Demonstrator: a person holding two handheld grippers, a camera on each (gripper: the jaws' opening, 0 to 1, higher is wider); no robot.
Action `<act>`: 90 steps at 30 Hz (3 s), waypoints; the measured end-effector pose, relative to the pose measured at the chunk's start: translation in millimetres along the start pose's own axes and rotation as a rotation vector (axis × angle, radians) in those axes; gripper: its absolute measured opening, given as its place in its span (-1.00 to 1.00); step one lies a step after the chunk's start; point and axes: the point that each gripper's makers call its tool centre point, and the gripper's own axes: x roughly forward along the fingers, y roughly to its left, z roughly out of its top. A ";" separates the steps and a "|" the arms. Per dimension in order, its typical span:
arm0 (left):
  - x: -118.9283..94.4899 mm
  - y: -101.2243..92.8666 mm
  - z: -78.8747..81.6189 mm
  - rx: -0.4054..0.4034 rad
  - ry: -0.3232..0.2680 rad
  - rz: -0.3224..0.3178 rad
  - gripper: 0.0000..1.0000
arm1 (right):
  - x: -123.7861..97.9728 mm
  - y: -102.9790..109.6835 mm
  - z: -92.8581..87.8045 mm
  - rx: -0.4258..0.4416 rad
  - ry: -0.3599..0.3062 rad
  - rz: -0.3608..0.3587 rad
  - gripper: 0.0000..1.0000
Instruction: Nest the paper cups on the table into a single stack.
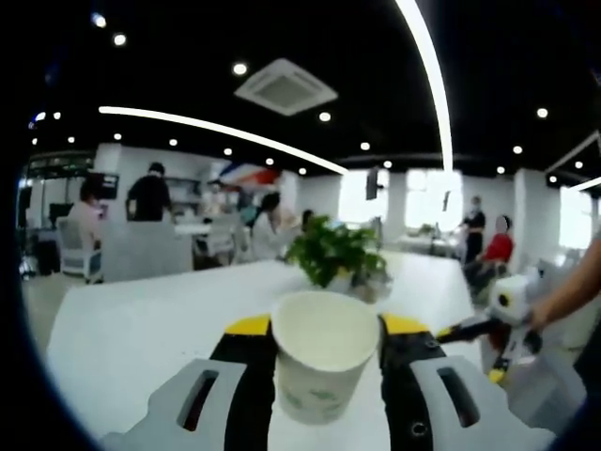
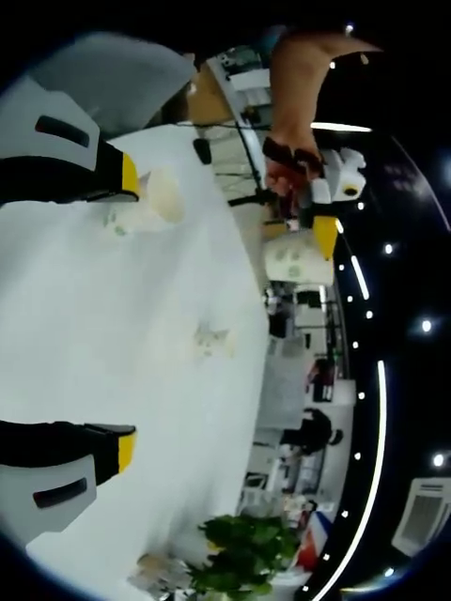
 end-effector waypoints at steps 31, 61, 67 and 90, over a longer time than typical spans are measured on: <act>-32.5 -45.9 -17.4 0.008 0.011 -0.032 -0.19 | -6.0 6.0 -3.6 0.016 -0.012 -0.010 0.93; -52.6 -86.4 -32.8 -0.029 -0.025 -0.017 -0.20 | -10.1 5.9 -8.0 0.022 -0.008 -0.013 0.92; -53.2 -87.4 -33.0 -0.031 -0.023 -0.025 -0.20 | -9.3 6.4 -8.6 0.019 -0.005 -0.011 0.92; -55.9 -90.9 -72.7 -0.021 0.011 -0.042 -0.19 | -9.4 7.8 -14.2 0.030 0.003 -0.012 0.92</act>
